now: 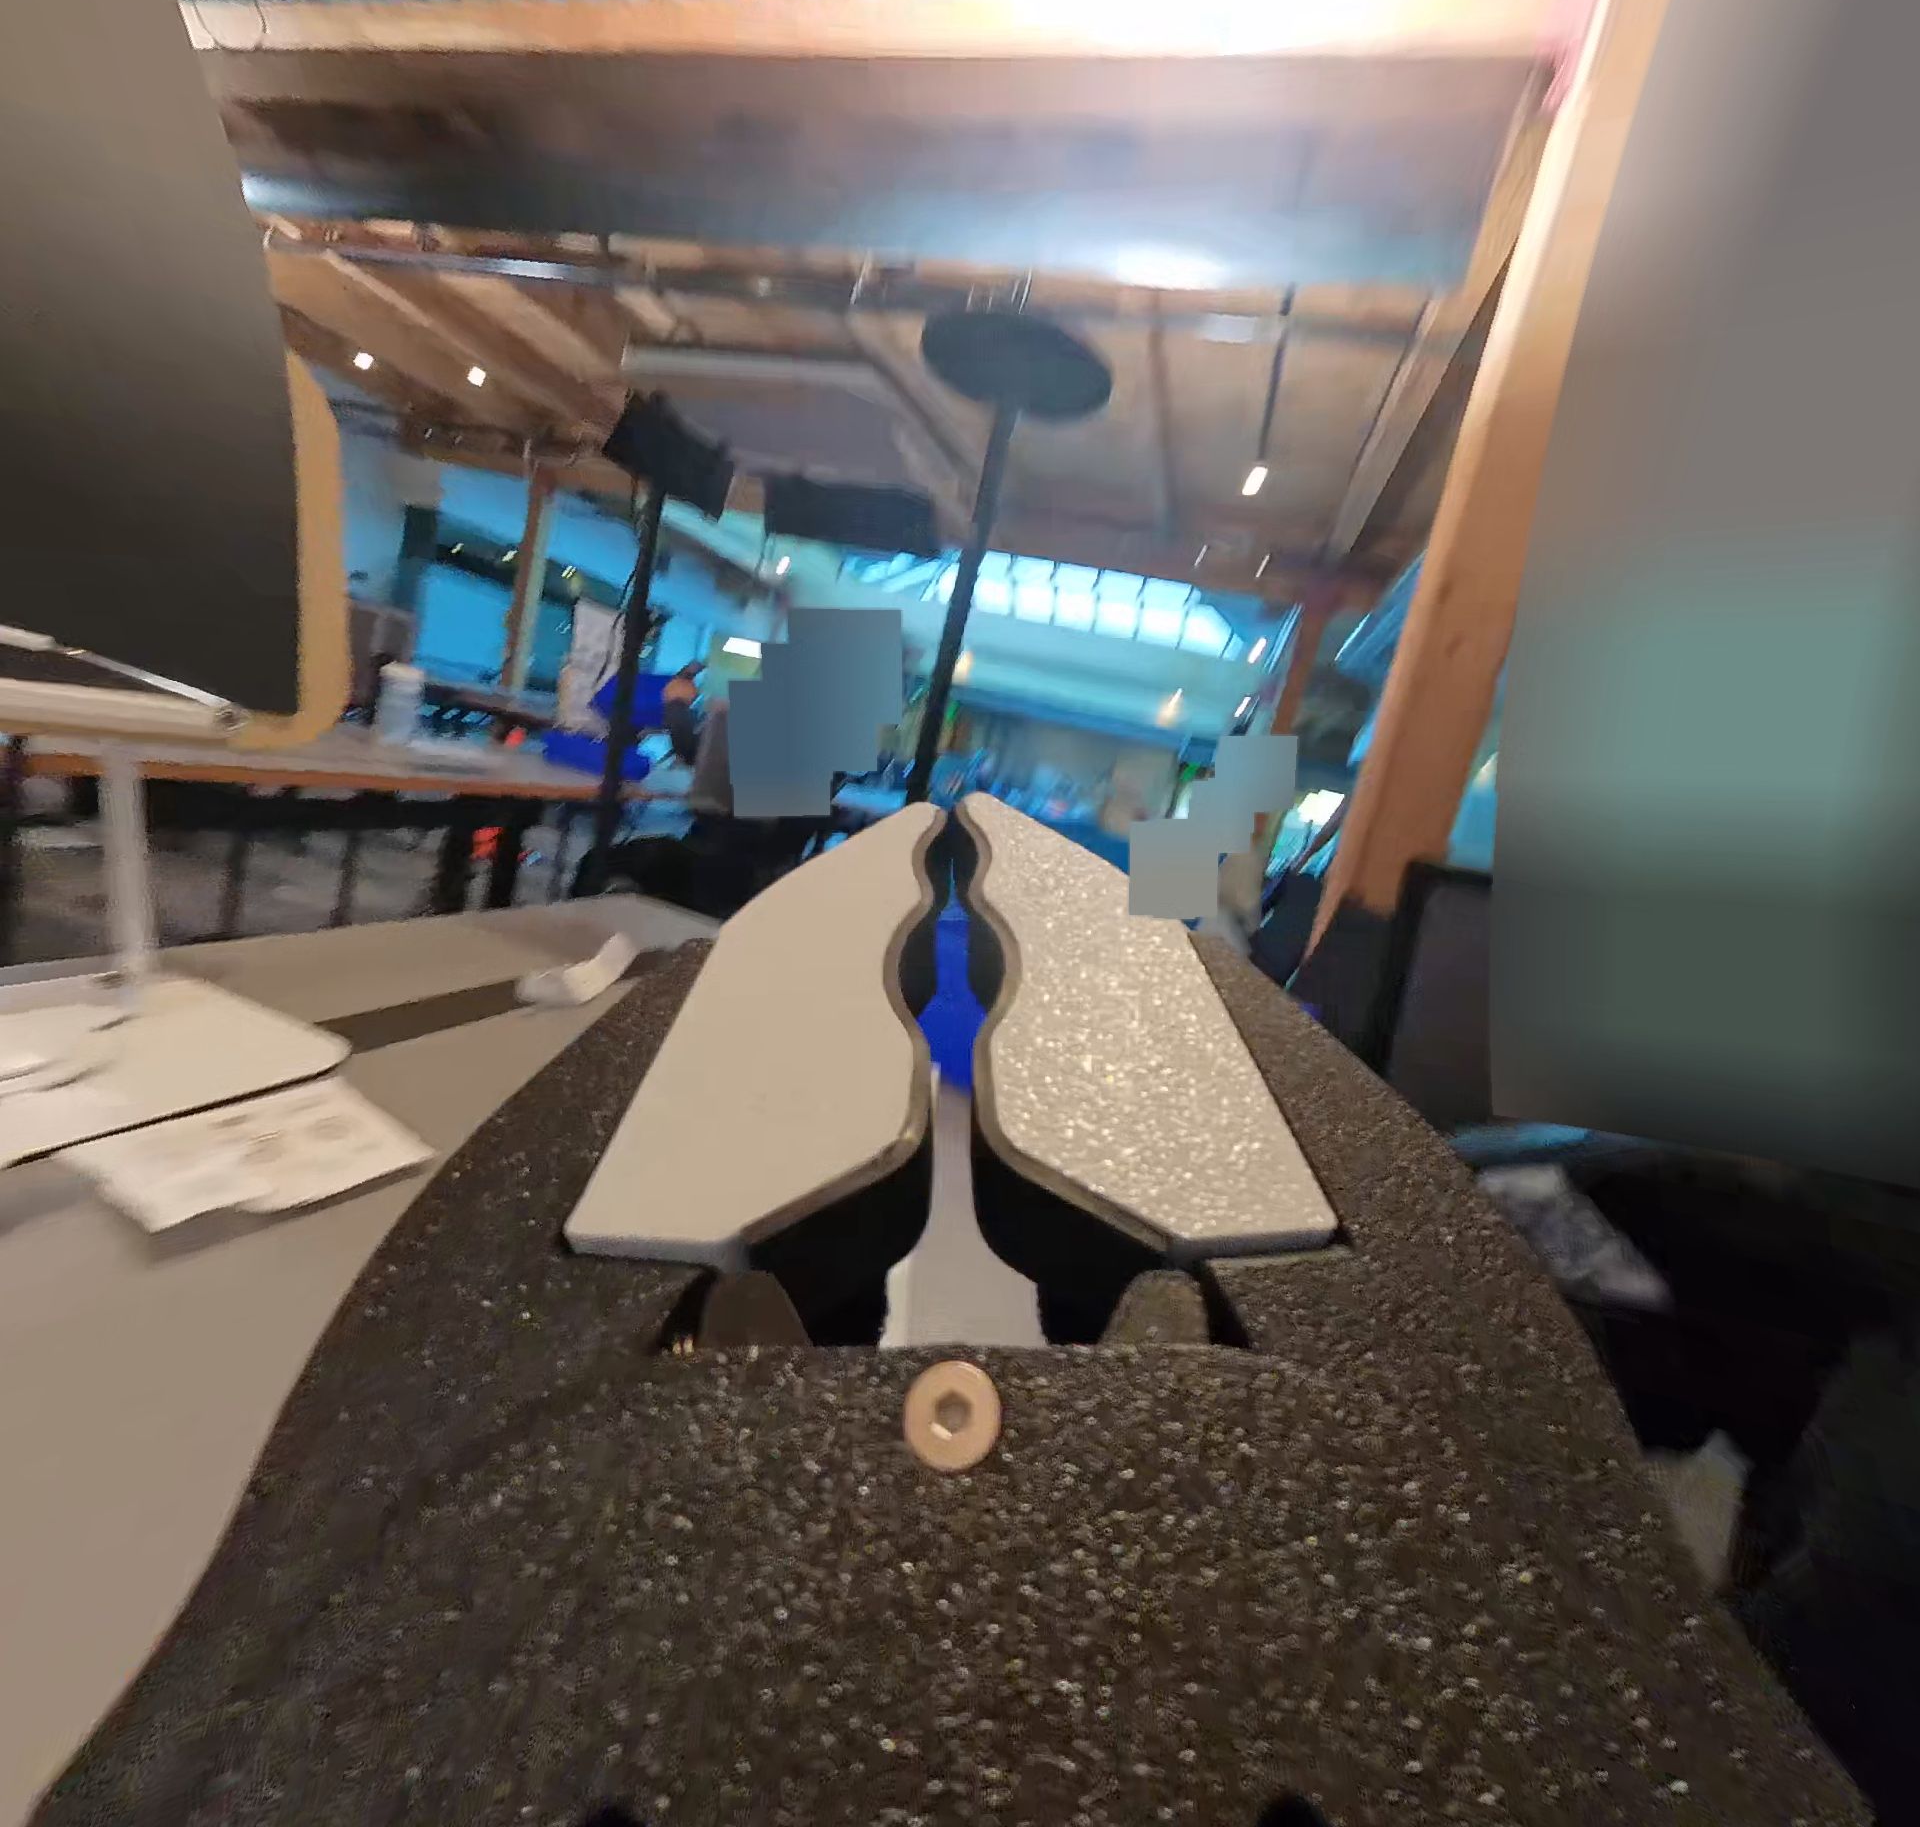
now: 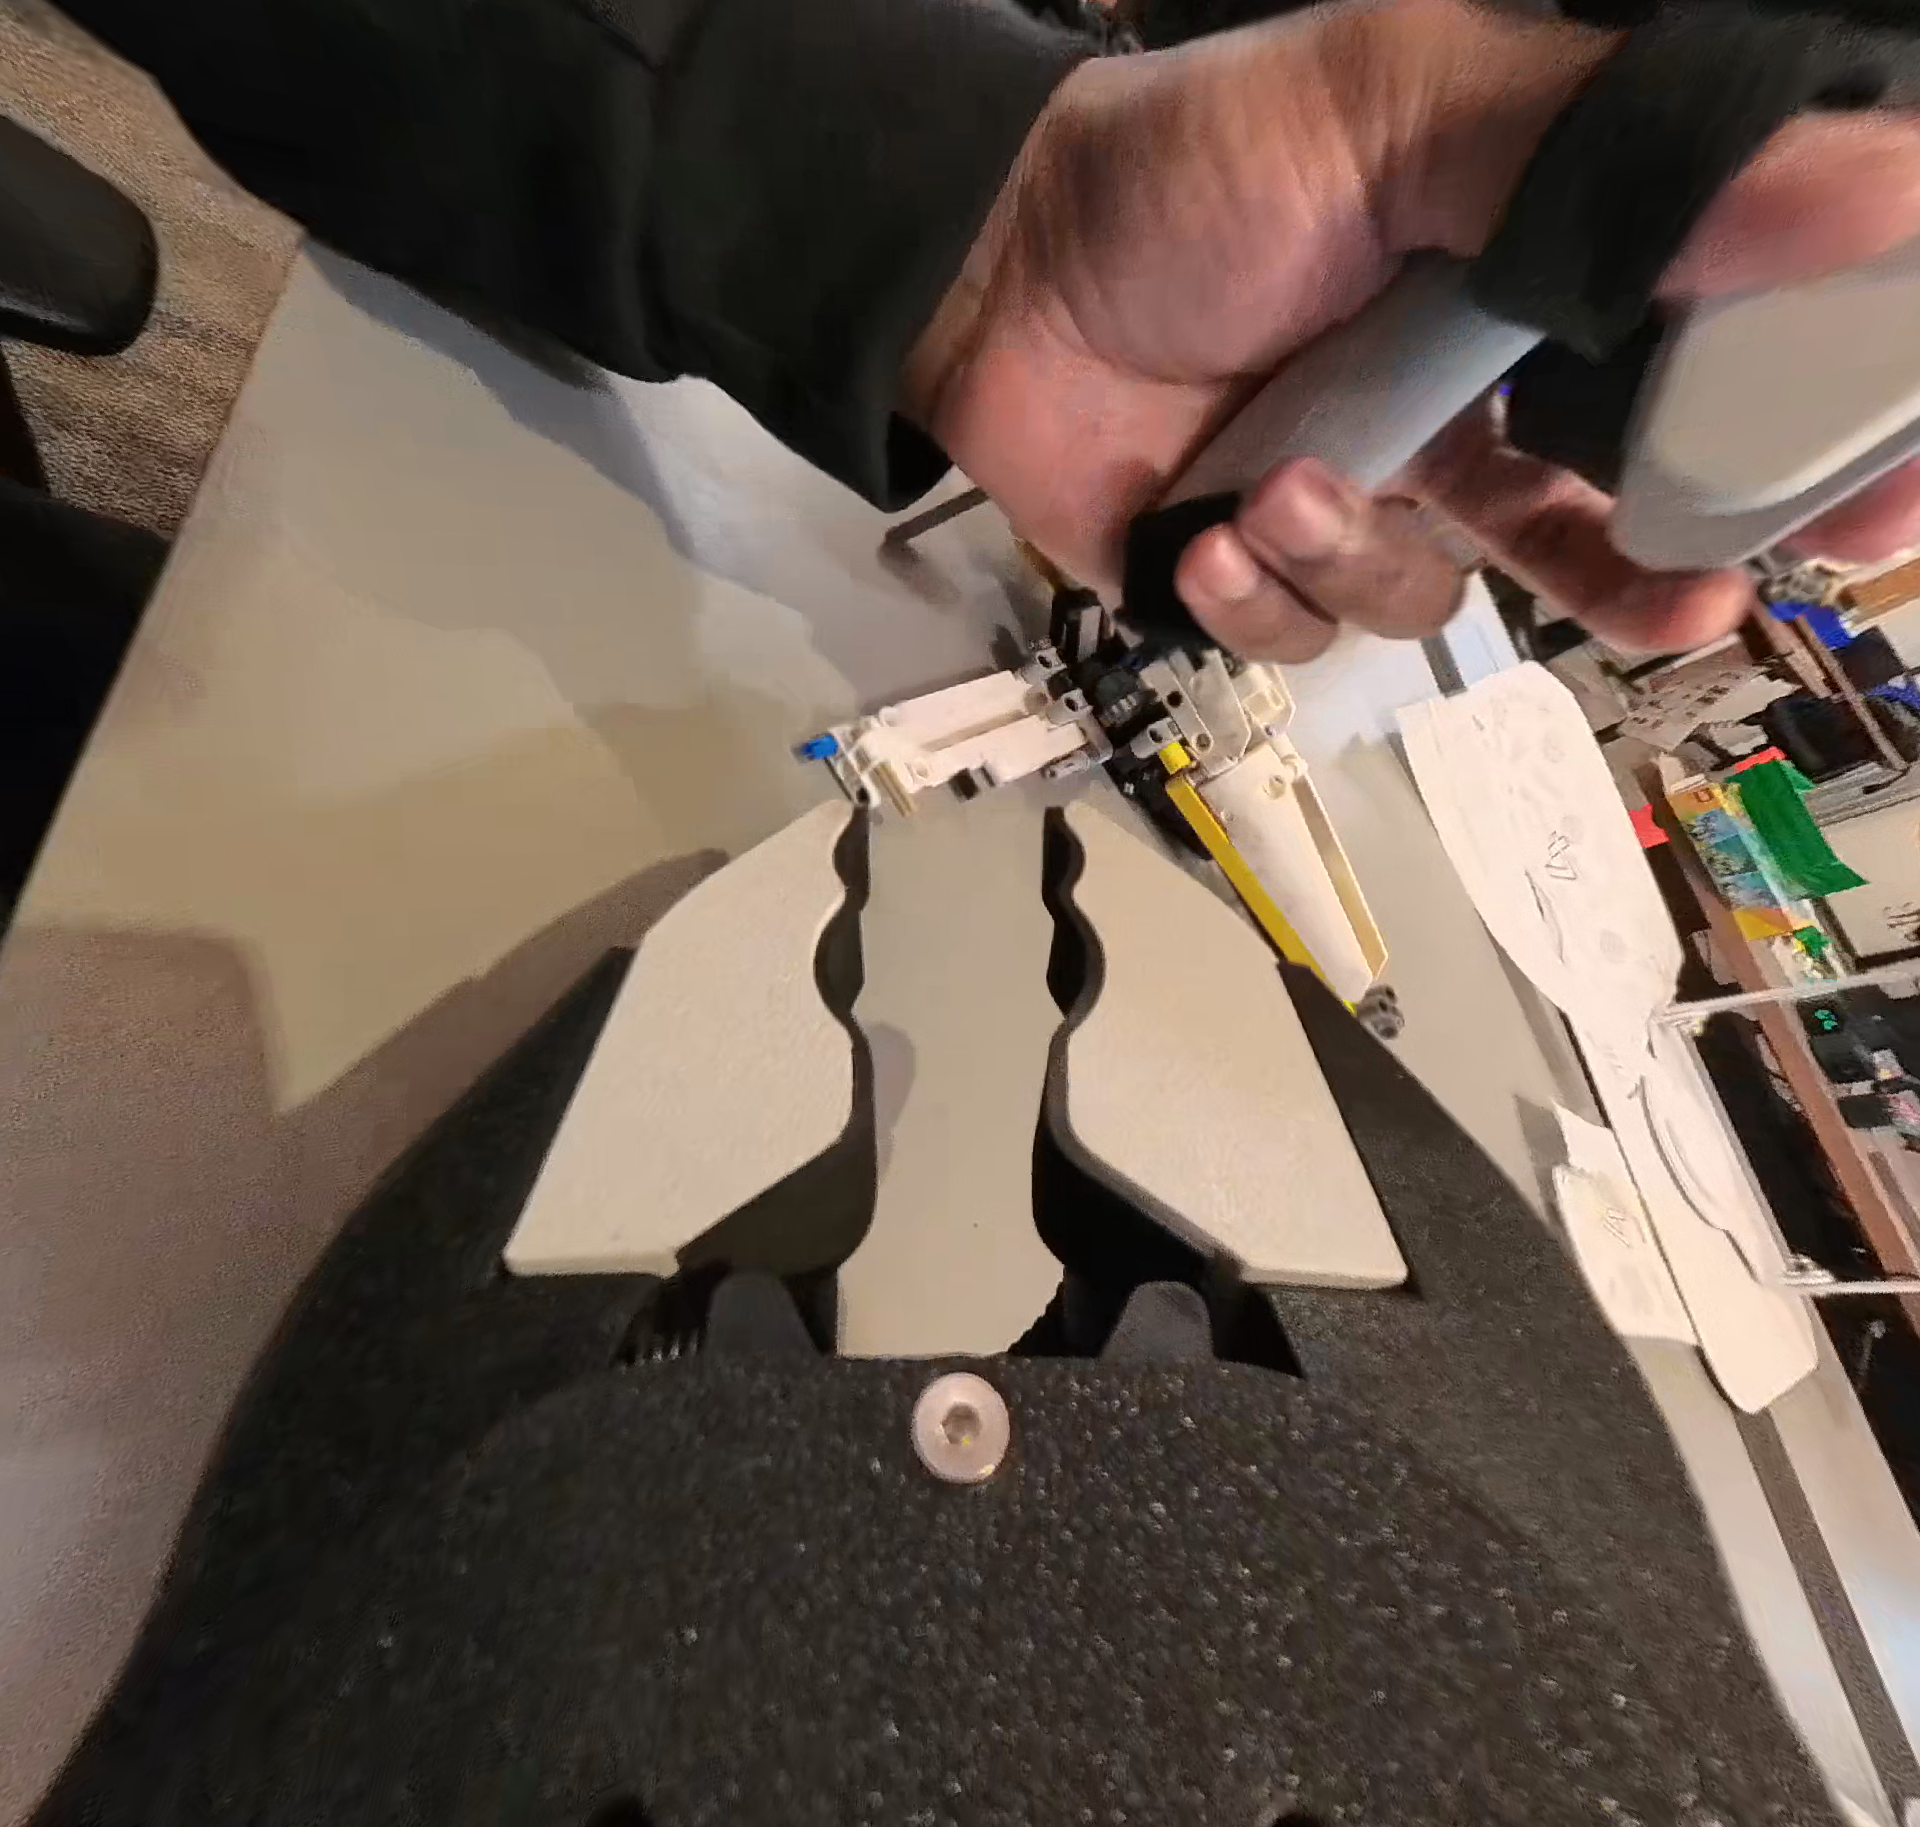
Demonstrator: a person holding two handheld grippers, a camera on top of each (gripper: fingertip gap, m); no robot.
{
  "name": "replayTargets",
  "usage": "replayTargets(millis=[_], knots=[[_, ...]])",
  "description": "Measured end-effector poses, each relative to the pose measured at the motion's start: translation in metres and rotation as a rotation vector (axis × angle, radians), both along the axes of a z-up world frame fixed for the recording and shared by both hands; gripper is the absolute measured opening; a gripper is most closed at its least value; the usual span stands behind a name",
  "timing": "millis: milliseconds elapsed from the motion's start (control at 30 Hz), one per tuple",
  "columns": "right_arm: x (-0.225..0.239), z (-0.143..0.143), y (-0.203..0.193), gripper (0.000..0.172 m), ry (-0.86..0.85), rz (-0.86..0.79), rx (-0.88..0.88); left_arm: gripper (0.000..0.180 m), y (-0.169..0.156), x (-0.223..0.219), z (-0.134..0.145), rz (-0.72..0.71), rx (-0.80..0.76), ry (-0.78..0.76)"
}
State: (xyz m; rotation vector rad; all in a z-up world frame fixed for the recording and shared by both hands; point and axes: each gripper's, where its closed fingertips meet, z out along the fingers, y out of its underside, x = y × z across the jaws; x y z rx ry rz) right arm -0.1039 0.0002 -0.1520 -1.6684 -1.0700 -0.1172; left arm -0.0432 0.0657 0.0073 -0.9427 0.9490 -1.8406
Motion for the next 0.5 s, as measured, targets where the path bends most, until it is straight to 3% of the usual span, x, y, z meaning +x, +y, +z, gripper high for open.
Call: replayTargets(millis=[100, 267, 500], knots=[[0.011, 0.000, 0.006, 0.031, -0.015, 0.001, -0.021, 0.001, 0.008, 0.013, -0.024, 0.056, 0.138, 0.110], [0.022, -0.005, 0.021, 0.031, -0.065, 0.060, -0.062, 0.008, -0.004, 0.022, -0.039, 0.071, 0.295, 0.184], [0.030, -0.031, 0.034, 0.030, -0.039, 0.078, -0.095, 0.012, -0.016, 0.017, -0.039, 0.070, 0.295, 0.159]])
